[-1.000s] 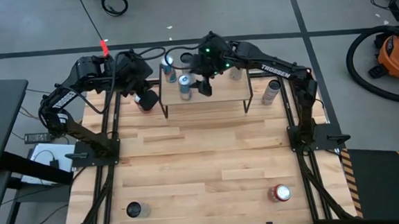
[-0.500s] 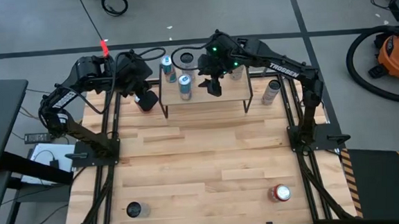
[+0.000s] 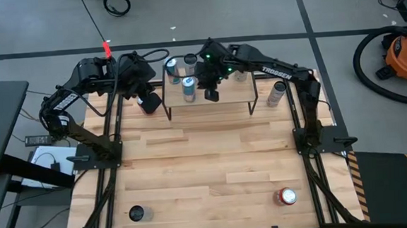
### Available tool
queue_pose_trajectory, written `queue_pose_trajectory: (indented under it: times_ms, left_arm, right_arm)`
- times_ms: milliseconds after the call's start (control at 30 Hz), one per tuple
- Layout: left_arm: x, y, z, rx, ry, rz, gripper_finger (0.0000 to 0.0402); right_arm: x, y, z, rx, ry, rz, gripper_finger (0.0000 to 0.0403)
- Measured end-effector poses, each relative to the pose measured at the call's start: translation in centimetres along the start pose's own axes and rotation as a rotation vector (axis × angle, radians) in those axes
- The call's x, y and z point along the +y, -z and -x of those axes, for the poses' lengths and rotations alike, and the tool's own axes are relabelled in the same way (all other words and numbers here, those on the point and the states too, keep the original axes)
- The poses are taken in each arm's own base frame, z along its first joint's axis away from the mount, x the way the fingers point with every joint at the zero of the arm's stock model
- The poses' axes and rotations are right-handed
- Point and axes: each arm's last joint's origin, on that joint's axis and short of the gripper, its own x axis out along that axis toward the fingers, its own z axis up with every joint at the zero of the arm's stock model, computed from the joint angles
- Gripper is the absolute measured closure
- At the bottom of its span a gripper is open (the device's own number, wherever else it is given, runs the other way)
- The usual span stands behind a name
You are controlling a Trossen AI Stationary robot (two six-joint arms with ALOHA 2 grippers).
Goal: Place canned beverage on shelf
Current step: Put the blue soda can on the shelf aligned with the other blue soda can
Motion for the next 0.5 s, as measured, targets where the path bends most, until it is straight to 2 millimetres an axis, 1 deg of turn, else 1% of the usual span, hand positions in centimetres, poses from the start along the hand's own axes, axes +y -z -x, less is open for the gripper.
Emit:
queue_pose_trajectory:
  times_ms: [100, 167, 233, 400, 500]
  left_arm:
    - [0.0, 0.0, 0.0, 0.0, 0.0, -0.001, 0.0393]
    - [0.0, 0.0, 0.0, 0.0, 0.0, -0.006, 0.0393]
    - [0.0, 0.0, 0.0, 0.0, 0.0, -0.006, 0.0393]
    - [0.0, 0.0, 0.0, 0.0, 0.0, -0.006, 0.0393]
    - [0.0, 0.0, 0.0, 0.0, 0.0, -0.006, 0.0393]
  right_arm:
    - [-0.18, 0.16, -1.07, 0.022, 0.002, -0.003, 0.0374]
    - [-0.24, 0.23, -1.36, 0.032, 0.01, -0.005, 0.0393]
    - [-0.27, 0.2, -1.35, 0.031, 0.018, -0.008, 0.0395]
    - [-0.28, 0.06, -1.33, 0.017, 0.024, -0.019, 0.0384]
    - [-0.23, -0.01, -1.35, 0.012, 0.023, -0.017, 0.0391]
